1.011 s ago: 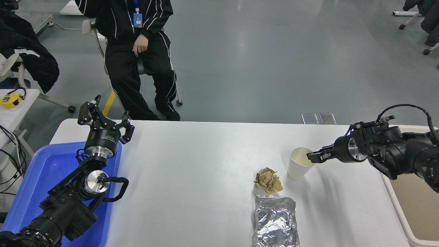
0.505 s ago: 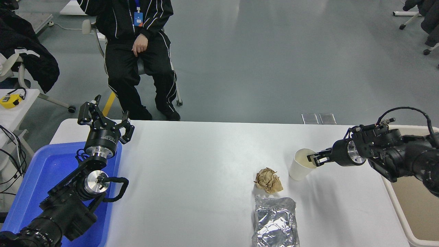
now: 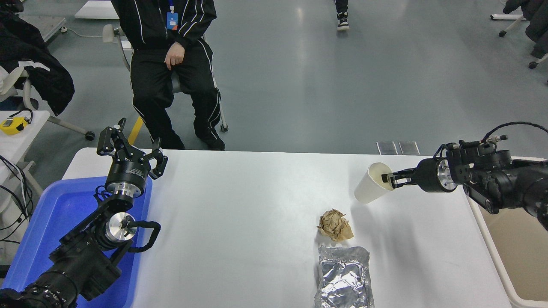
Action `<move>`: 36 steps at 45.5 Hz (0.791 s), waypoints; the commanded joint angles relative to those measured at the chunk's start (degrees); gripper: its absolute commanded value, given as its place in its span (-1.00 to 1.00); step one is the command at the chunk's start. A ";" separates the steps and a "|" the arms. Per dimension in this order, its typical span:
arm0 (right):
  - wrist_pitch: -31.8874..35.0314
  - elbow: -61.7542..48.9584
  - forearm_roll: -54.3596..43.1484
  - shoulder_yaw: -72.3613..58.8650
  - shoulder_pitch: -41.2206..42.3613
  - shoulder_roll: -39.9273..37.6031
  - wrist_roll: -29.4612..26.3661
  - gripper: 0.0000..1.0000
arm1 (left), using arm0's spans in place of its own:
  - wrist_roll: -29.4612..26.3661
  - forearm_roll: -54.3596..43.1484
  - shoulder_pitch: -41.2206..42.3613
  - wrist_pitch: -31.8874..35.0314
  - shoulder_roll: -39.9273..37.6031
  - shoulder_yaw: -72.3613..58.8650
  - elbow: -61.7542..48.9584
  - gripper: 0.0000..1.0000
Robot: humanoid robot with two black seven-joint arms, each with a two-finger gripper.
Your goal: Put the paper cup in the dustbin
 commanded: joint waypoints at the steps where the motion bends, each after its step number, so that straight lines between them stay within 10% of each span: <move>1: 2.36 -2.41 13.74 3.60 3.94 -6.58 1.73 -1.00 | 0.00 0.00 0.00 0.00 0.00 -0.01 0.01 1.00; 18: 8.61 -18.23 22.63 18.45 -6.68 -21.18 0.42 -1.00 | 0.00 0.00 0.00 0.00 0.00 -0.01 0.01 1.00; 36: 2.20 -25.45 27.99 29.96 -20.84 -21.09 -23.91 -1.00 | 0.00 0.00 0.00 0.00 0.00 -0.01 0.01 1.00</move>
